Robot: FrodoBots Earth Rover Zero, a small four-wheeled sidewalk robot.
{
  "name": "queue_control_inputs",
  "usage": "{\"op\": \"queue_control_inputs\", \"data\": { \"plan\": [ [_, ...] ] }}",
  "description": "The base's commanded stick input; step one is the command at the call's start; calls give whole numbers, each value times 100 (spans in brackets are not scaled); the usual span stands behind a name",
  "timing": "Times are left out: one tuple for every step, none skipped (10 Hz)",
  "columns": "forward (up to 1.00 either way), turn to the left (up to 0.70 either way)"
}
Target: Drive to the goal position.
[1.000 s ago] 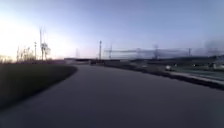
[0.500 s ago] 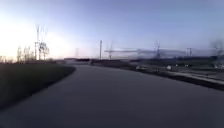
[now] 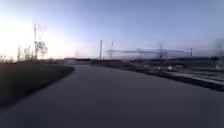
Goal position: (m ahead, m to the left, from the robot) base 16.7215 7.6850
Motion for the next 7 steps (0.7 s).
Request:
{"op": "queue_control_inputs", "data": {
  "plan": [
    [100, 1],
    [100, 1],
    [100, 1],
    [100, 1],
    [100, 1],
    [100, 1],
    [100, 3]
  ]
}}
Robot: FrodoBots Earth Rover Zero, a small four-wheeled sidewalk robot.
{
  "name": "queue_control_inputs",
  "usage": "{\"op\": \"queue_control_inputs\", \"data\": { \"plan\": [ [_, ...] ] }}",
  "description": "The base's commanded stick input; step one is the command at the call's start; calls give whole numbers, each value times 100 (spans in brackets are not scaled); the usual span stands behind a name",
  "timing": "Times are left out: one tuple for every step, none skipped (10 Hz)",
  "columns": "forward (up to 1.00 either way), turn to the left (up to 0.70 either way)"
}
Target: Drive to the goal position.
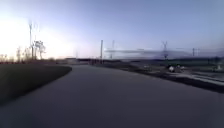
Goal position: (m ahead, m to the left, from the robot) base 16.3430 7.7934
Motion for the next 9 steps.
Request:
{"op": "queue_control_inputs", "data": {
  "plan": [
    [100, 1],
    [100, 1],
    [100, 2],
    [100, 3],
    [100, 1],
    [100, 1],
    [100, 1],
    [100, 1],
    [100, 1]
  ]
}}
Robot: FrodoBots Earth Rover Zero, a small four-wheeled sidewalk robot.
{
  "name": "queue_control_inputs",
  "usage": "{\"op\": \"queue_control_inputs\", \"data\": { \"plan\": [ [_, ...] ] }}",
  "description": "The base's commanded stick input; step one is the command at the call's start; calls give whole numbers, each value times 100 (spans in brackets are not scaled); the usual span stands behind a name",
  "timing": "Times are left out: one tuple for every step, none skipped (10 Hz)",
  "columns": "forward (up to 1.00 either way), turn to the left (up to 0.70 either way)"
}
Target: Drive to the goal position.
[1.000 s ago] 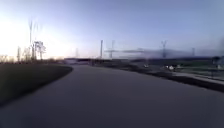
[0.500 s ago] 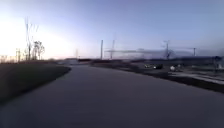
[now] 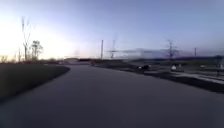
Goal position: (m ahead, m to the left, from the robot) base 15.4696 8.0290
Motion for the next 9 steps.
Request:
{"op": "queue_control_inputs", "data": {
  "plan": [
    [100, 1],
    [100, 1],
    [100, 1],
    [100, 1],
    [100, 1],
    [100, 1],
    [100, 1],
    [100, 1],
    [100, 1]
  ]
}}
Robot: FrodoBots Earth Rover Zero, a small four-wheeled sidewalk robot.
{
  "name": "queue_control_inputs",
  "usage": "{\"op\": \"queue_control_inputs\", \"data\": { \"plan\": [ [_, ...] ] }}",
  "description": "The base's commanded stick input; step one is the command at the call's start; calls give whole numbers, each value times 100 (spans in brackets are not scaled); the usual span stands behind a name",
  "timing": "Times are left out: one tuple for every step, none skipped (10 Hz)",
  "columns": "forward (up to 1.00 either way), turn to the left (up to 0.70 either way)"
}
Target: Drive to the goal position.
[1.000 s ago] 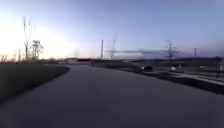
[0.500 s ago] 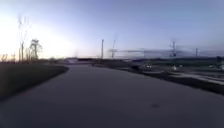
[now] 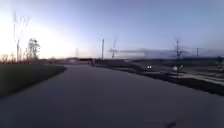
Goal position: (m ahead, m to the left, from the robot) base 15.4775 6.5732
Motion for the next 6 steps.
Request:
{"op": "queue_control_inputs", "data": {
  "plan": [
    [100, 41],
    [100, 41],
    [100, 41],
    [100, 35],
    [100, 22],
    [100, 8]
  ]
}}
